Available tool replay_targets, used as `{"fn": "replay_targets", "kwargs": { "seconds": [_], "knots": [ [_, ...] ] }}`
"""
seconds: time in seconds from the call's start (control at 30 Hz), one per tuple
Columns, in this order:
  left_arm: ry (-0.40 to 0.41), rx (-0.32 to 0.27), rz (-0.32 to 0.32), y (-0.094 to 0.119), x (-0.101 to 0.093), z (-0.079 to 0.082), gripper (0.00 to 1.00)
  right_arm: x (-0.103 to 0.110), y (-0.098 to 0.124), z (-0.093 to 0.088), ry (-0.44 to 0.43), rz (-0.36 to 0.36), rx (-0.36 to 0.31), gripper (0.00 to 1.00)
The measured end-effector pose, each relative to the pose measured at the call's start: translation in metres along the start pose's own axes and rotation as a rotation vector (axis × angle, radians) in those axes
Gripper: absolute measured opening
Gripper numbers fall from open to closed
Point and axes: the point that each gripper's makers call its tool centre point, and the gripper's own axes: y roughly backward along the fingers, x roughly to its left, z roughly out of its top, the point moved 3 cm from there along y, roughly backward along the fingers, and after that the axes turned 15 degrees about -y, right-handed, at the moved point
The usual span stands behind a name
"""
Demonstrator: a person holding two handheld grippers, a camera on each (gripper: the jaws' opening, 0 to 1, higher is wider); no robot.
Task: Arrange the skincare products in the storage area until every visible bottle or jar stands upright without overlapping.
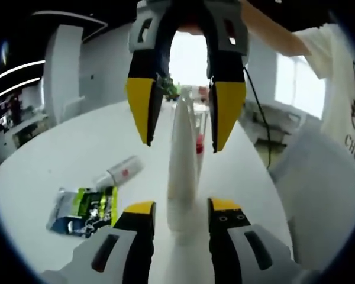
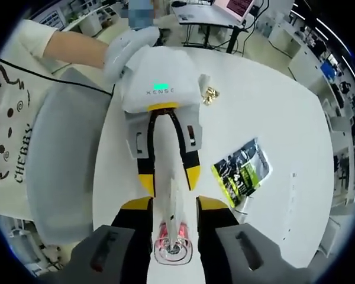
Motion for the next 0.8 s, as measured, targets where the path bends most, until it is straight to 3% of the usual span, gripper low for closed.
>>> {"fn": "replay_targets", "kwargs": {
  "seconds": [0.4, 0.53, 0.8],
  "knots": [
    [-0.013, 0.088, 0.106, 0.028, 0.001, -0.007, 0.43, -0.005, 0.008, -0.005, -0.024, -0.054, -0.067, 0.51],
    [0.002, 0.128, 0.157, 0.039, 0.003, -0.007, 0.43, -0.003, 0.011, -0.006, -0.031, -0.07, -0.089, 0.56],
    [0.037, 0.145, 0.234, 0.057, 0.007, -0.003, 0.54, -0.006, 0.017, -0.009, -0.076, -0.126, -0.142, 0.7]
  ]
}}
